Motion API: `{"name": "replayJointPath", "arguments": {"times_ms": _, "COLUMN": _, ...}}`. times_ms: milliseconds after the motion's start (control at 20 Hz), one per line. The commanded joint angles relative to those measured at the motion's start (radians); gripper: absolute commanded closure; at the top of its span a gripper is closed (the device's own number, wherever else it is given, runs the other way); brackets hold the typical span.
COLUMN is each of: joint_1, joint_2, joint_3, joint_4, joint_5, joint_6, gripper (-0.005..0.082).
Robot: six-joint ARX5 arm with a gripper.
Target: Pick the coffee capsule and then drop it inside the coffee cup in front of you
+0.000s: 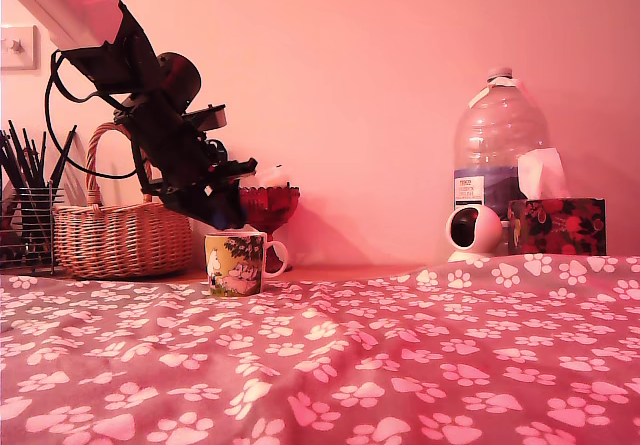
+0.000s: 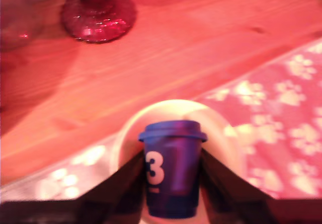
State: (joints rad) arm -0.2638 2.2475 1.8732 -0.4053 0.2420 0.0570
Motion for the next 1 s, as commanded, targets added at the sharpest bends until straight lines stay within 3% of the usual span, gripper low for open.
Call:
{"name": "replayJointPath", "arguments": {"times_ms": 0, "joint_1": 0.0, "joint_2": 0.017, "joint_3": 0.034, "joint_4": -0.025, "joint_5": 0.02, "joint_6": 0.003, "gripper": 0.0059}}
{"name": "replayJointPath", "arguments": {"times_ms": 100, "joint_1": 0.0, "joint_2": 0.013, "joint_3": 0.05, "joint_4": -0.057, "joint_5": 0.059, "joint_6": 0.041, "gripper": 0.0026}}
{"name": "replayJointPath", "arguments": {"times_ms": 300, "joint_1": 0.0, "joint_2": -0.006, "joint_3": 0.06, "joint_4": -0.09, "joint_5": 0.065, "joint_6": 0.049, "gripper": 0.0035}}
{"name": "replayJointPath", "arguments": {"times_ms": 400, "joint_1": 0.0, "joint_2": -0.026, "joint_3": 0.06, "joint_4": -0.111, "joint_5": 0.065, "joint_6": 0.056, "gripper": 0.0161}}
{"name": "replayJointPath", "arguments": {"times_ms": 450, "joint_1": 0.0, "joint_2": -0.039, "joint_3": 0.06, "joint_4": -0.12, "joint_5": 0.066, "joint_6": 0.056, "gripper": 0.0268}}
{"name": "replayJointPath", "arguments": {"times_ms": 550, "joint_1": 0.0, "joint_2": -0.07, "joint_3": 0.06, "joint_4": -0.132, "joint_5": 0.083, "joint_6": 0.056, "gripper": 0.0594}}
{"name": "replayJointPath", "arguments": {"times_ms": 600, "joint_1": 0.0, "joint_2": -0.087, "joint_3": 0.06, "joint_4": -0.145, "joint_5": 0.092, "joint_6": 0.056, "gripper": 0.0726}}
{"name": "replayJointPath", "arguments": {"times_ms": 650, "joint_1": 0.0, "joint_2": -0.103, "joint_3": 0.06, "joint_4": -0.153, "joint_5": 0.092, "joint_6": 0.056, "gripper": 0.0799}}
{"name": "replayJointPath", "arguments": {"times_ms": 950, "joint_1": 0.003, "joint_2": -0.19, "joint_3": 0.059, "joint_4": -0.246, "joint_5": 0.091, "joint_6": 0.07, "gripper": 0.079}}
